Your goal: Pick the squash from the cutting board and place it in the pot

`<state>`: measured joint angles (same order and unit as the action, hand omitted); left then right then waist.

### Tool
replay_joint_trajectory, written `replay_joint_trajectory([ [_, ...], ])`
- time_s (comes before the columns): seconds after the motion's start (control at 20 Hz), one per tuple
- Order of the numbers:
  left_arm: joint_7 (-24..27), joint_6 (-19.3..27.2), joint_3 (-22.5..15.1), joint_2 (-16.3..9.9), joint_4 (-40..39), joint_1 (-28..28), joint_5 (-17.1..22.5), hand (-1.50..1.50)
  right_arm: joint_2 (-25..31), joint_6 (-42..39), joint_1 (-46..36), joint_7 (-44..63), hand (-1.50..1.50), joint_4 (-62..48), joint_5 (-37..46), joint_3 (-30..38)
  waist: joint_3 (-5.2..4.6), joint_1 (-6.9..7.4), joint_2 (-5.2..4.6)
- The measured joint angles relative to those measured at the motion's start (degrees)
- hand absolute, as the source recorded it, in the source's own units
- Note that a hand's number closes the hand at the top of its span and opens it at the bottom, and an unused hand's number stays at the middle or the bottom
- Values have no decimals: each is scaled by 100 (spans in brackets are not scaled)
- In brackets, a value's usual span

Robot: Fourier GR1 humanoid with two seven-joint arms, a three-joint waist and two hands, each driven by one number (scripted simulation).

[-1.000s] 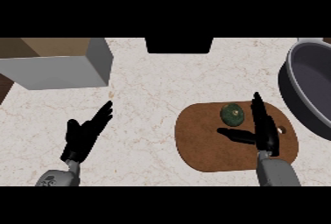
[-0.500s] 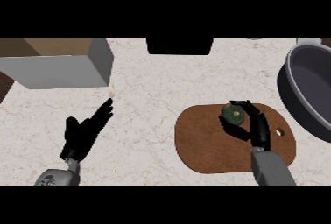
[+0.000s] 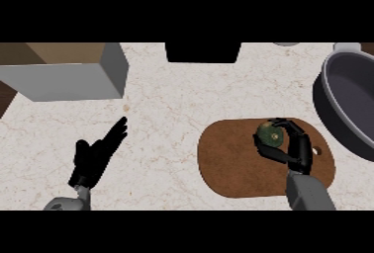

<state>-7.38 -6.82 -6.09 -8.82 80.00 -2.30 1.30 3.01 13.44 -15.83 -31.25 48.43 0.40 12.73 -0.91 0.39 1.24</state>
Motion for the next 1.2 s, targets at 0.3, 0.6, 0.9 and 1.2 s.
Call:
replay_joint_trajectory([
  [0.3, -33, 66, 213, -104, 72, 100, 82, 0, 930, -83, 956, -148, 150, 299, -783, 1145, -7, -313, 19],
  [0.6, -152, -64, 241, -136, 81, -33, 155, 0, 1668, -220, 2150, -490, 150, 358, -1078, 1932, 66, -213, -82],
  [0.9, -224, -65, 217, -33, -45, -248, 76, 0, 1859, 327, 2823, 36, 150, 1326, -843, 2007, 80, -117, -112],
  [1.2, -171, -56, 129, 51, -15, -157, -28, 0, 2104, 974, 3401, 1134, 150, 2847, -188, 1810, 77, -79, -119],
])
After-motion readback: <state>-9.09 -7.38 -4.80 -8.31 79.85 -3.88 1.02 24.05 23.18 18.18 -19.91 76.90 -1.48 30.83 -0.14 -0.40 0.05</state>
